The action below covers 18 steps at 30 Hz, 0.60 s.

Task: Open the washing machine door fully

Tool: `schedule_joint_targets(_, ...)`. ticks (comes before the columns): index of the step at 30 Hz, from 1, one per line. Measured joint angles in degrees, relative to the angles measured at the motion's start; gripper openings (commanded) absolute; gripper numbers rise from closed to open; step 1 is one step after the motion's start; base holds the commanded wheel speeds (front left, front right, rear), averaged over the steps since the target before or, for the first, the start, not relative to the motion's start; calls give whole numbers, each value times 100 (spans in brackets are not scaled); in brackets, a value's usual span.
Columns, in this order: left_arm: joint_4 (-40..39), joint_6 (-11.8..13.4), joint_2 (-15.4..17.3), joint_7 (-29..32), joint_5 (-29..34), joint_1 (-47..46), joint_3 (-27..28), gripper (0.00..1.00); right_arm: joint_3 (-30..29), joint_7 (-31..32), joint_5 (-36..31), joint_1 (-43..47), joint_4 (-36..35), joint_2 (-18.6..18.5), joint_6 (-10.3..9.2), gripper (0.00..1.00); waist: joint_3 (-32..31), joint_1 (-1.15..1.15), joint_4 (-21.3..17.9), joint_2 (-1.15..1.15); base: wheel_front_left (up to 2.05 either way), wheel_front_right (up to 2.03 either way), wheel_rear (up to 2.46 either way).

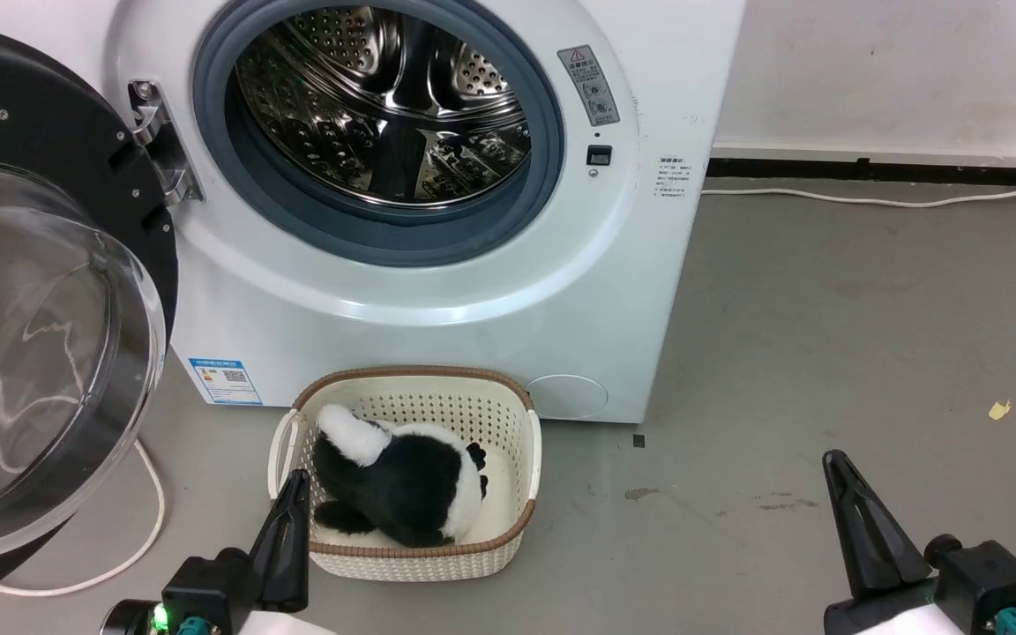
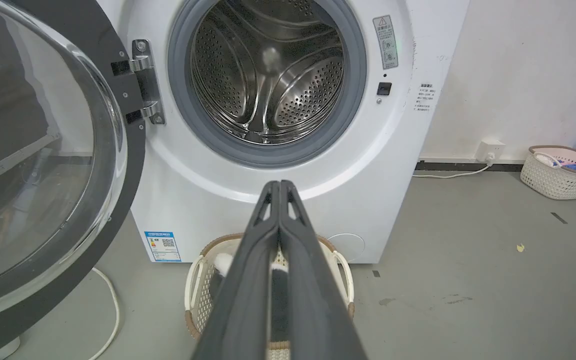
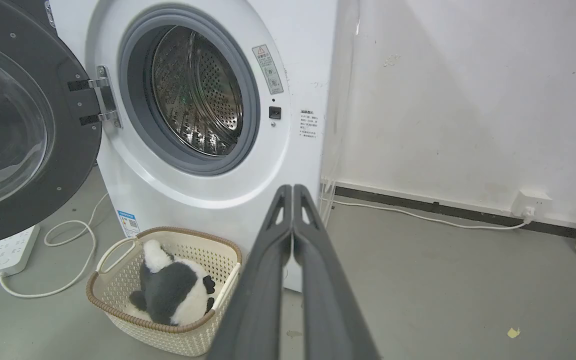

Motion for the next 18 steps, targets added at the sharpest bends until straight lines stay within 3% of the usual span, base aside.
schedule_joint_targets(18,-46,0,-30,191,124,-5,65,0,7,201,-7,-18,1,0,0,0,-6,0,-28,0,0,0,0)
